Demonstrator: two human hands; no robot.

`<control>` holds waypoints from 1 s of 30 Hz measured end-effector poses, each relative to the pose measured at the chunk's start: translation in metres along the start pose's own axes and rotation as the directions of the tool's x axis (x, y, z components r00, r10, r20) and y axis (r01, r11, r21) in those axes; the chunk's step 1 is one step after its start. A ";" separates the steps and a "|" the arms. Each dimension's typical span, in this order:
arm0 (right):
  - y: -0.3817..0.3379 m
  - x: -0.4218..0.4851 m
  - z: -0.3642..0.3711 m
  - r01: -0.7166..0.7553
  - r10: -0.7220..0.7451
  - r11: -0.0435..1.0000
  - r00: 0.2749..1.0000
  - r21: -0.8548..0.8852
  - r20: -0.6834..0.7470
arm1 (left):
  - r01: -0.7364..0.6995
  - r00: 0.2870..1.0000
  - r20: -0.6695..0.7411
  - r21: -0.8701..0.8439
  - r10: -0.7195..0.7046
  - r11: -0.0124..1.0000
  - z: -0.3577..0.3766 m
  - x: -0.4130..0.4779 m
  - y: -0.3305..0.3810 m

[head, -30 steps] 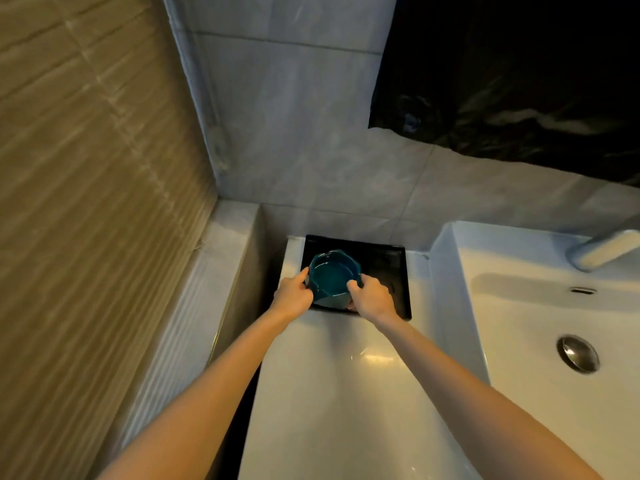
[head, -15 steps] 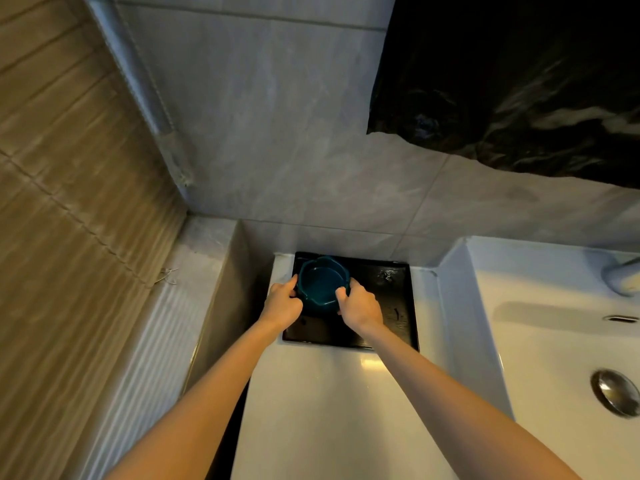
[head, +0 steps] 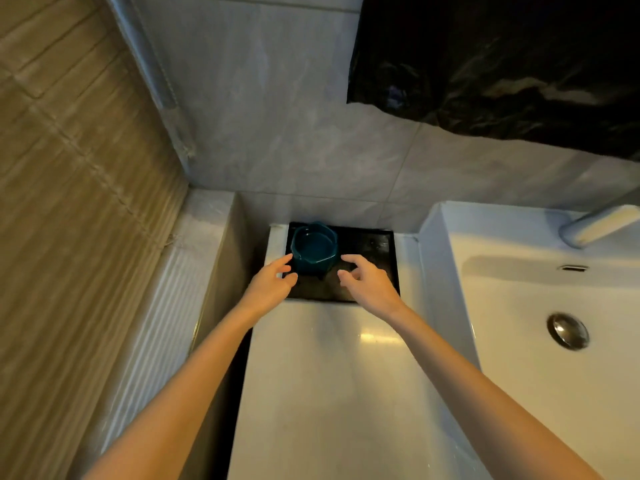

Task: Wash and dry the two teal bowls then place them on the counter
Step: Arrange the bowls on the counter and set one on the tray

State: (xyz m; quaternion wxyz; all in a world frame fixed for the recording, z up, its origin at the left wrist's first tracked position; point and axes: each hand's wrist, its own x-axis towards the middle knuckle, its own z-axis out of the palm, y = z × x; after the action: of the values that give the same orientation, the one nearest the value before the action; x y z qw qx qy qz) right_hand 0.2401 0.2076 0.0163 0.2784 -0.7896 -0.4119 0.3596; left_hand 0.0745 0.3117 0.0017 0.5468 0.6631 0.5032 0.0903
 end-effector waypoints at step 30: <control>0.159 -0.326 0.080 -0.204 0.198 0.846 0.978 -0.493 -0.065 | 0.012 0.922 0.379 0.176 -0.079 0.984 0.164 -0.304 -0.119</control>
State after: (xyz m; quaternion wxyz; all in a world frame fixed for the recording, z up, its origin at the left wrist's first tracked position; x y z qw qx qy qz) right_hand 0.1169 -0.1385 -0.0367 0.0289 -0.8753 -0.4041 0.2639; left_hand -0.0286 -0.0381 -0.0281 0.5781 0.7004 0.4072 -0.0976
